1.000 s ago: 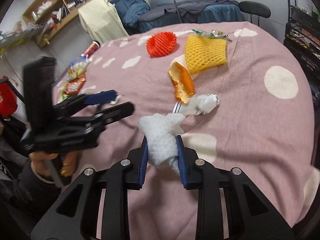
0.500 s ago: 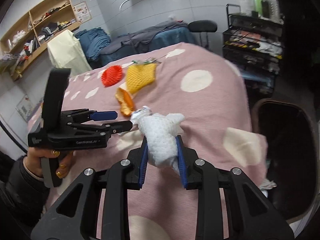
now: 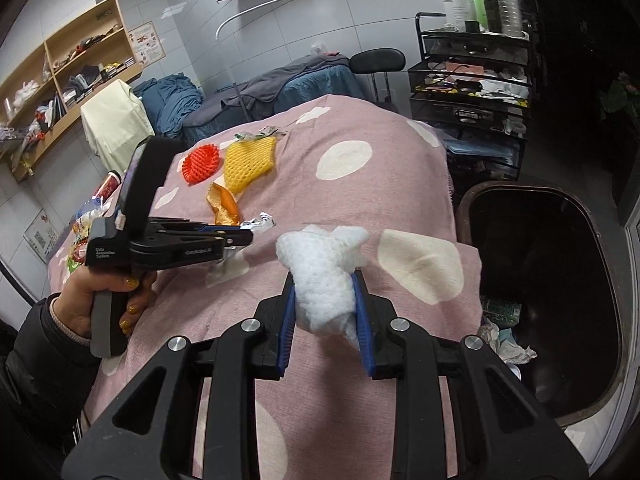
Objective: Collect trash
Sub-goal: 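Grasp the white-and-blue wrapper with the left tool while the right tool holds the tissue, then carry the white tissue over the brown bin and open the right tool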
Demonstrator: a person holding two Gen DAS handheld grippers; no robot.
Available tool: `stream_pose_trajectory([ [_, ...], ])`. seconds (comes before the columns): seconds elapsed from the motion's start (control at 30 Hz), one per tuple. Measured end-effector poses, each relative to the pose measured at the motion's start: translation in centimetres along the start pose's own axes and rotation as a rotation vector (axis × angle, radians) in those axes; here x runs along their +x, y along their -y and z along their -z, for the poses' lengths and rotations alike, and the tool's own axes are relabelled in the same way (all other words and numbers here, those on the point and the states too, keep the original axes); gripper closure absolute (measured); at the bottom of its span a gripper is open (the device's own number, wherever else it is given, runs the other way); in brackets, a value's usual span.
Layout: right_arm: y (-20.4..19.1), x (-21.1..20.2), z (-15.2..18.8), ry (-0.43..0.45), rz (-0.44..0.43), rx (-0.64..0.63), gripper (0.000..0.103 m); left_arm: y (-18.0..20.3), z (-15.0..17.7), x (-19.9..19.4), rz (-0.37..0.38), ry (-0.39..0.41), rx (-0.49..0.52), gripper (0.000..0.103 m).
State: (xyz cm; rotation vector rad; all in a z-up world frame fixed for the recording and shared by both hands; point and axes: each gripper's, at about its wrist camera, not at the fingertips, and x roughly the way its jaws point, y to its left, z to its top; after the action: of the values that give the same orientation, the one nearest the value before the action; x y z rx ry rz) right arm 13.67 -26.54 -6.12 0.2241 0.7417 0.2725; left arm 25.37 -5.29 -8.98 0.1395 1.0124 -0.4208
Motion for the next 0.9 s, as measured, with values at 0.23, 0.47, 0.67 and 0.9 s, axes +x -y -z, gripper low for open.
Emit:
stream_pose_trajectory([
  [0.23,1.3,-0.9,0.5,0.036,0.006,0.041,0.075,-0.6,2.1,-4.1,0.024,0.142,-0.07,0.089],
  [0.47,3.0,-2.2,0.6,0.097,0.044,0.081,0.075,1.0,3.7,-8.0,0.051,0.262,-0.104,0.088],
  [0.67,5.4,-3.5,0.9,0.137,0.104,0.131,0.075,3.8,4.0,-9.5,0.07,0.335,-0.067,0.088],
  [0.9,8.7,-4.9,1.6,0.154,0.2,0.2,0.075,8.1,3.7,-9.6,0.144,0.35,0.011,0.088],
])
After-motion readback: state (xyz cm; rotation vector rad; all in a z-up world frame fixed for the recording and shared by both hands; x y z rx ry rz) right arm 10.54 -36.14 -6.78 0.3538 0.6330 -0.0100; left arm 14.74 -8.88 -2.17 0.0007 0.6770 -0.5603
